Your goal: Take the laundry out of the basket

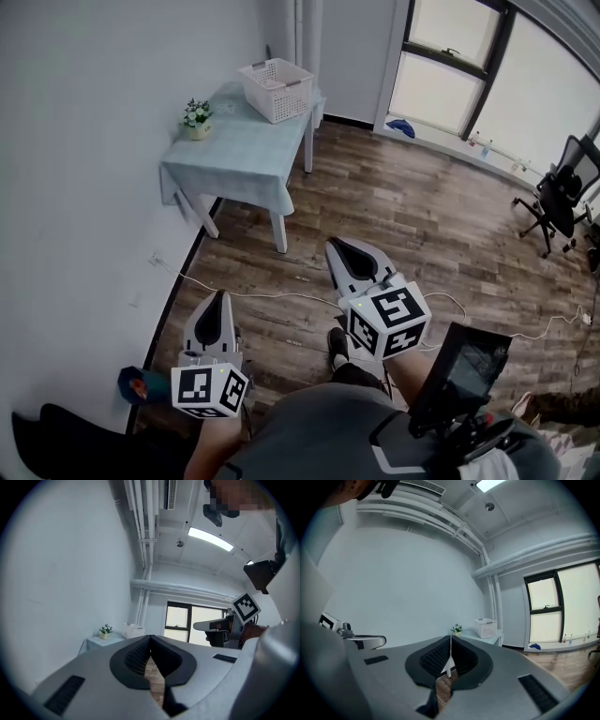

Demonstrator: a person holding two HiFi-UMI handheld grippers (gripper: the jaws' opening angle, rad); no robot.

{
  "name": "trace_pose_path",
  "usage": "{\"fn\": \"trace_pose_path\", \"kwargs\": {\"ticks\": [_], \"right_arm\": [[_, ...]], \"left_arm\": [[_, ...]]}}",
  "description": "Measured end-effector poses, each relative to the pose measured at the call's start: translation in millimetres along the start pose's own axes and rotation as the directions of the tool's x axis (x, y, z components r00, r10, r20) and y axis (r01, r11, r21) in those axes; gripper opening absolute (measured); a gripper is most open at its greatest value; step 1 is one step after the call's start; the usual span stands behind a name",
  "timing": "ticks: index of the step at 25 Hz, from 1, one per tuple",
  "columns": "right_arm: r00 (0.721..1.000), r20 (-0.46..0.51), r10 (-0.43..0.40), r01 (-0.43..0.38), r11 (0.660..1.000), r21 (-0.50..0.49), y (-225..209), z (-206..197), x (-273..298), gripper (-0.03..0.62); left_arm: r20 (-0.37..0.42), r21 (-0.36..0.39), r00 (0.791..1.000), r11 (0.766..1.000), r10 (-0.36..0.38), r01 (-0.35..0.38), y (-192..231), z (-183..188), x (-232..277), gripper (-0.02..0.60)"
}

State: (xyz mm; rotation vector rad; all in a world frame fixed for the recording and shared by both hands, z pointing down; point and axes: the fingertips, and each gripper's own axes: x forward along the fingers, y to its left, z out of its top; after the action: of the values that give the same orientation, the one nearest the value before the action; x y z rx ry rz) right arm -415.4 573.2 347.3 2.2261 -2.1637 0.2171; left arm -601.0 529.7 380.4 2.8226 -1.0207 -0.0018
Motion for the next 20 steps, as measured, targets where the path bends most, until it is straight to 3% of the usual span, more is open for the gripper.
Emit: {"fn": "trace_pose_path", "kwargs": {"ticks": [4, 14, 20], "right_arm": [[0.999, 0.001, 0.034, -0.034, 0.999, 0.016, -38, 4, 38, 0.017], [0.995, 0.008, 0.101, -0.101, 0.995, 0.020, -151, 24, 110, 0.017], [0.993, 0.000, 0.114, -0.114, 0.993, 0.041, -210, 27, 138, 0.017]], "left_arm": [[0.028, 0.008, 0.998, 0.999, 0.048, -0.048, 5, 14, 46, 0.009], [0.062, 0.013, 0.997, 0.999, 0.041, -0.042, -17, 33, 190, 0.009], [0.009, 0.032, 0.999, 0.998, 0.045, -0.045, -37, 29, 257, 0.009]]}}
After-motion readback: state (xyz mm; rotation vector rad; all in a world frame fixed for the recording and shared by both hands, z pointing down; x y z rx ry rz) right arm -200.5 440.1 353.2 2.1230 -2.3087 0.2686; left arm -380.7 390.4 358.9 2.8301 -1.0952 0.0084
